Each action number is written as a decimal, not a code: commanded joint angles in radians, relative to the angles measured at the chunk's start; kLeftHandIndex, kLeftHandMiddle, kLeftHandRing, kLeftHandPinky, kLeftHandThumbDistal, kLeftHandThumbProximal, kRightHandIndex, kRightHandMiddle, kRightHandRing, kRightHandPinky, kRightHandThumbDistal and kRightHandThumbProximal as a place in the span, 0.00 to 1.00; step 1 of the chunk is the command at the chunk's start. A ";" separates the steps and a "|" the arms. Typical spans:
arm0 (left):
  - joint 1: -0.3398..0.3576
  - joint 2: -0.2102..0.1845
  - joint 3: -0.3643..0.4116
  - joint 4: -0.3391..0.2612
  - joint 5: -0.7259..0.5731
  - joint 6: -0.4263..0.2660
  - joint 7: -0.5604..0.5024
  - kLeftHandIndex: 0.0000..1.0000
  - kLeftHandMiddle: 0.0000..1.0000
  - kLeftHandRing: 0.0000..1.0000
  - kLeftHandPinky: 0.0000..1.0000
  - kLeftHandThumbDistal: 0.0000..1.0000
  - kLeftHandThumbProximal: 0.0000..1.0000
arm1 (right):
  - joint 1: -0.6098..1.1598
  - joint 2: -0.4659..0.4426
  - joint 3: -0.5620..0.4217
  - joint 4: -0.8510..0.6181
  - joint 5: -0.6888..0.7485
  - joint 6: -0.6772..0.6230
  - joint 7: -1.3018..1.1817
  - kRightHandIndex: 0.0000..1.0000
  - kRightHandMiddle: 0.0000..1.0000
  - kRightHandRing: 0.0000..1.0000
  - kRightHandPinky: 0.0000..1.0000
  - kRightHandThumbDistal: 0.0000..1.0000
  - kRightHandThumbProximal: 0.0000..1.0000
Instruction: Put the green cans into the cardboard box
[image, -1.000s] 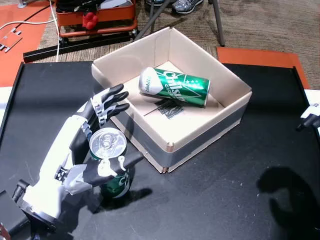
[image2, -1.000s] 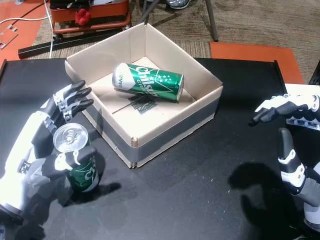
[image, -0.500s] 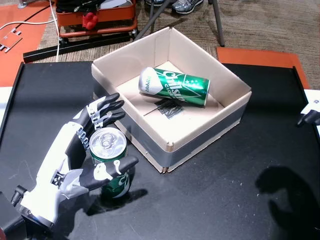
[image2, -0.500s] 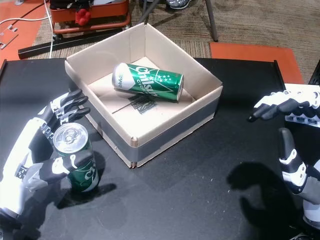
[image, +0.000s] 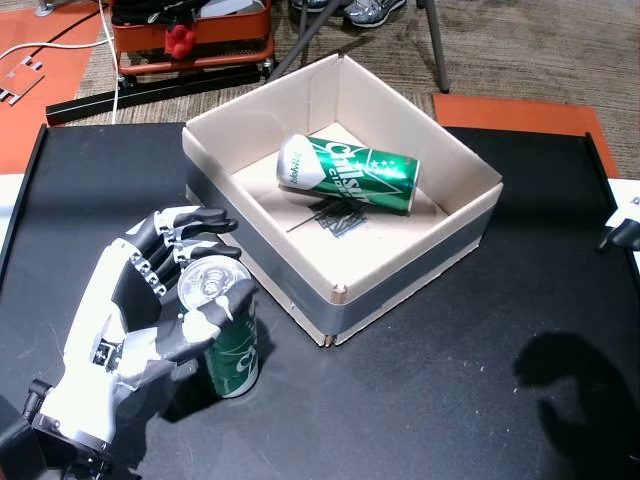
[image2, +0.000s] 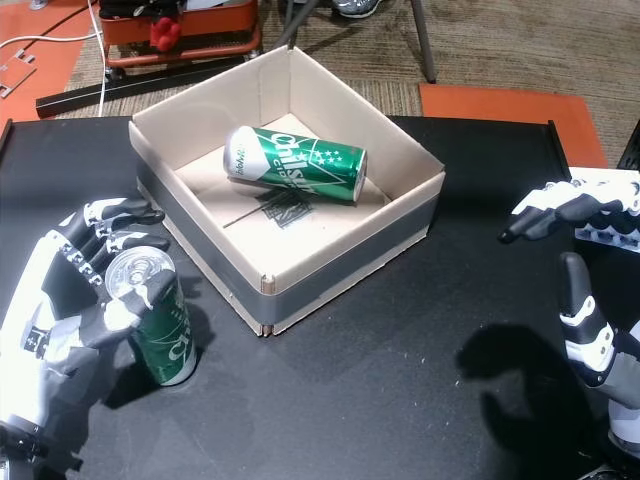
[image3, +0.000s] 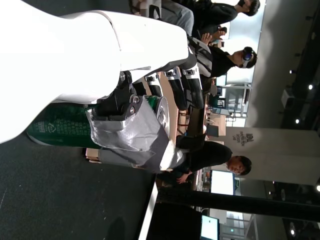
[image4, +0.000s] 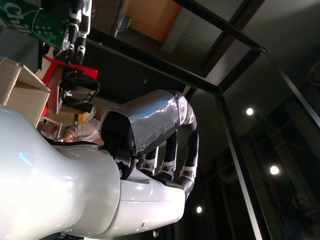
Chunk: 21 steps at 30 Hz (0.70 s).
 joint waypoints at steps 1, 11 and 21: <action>-0.002 0.006 0.003 0.014 0.001 0.027 -0.007 0.73 0.59 0.66 0.65 0.83 0.00 | 0.016 0.006 0.007 -0.020 0.005 0.013 -0.004 0.41 0.47 0.50 0.57 0.59 0.00; -0.011 0.010 0.016 0.027 0.003 0.062 -0.006 0.78 0.60 0.67 0.67 0.85 0.00 | 0.025 0.014 0.018 -0.044 0.002 0.016 -0.012 0.43 0.47 0.51 0.58 0.56 0.00; -0.012 0.015 0.018 0.027 0.017 0.072 0.007 0.91 0.62 0.68 0.68 0.86 0.00 | 0.034 0.015 0.024 -0.056 -0.005 0.014 -0.031 0.43 0.47 0.51 0.57 0.58 0.00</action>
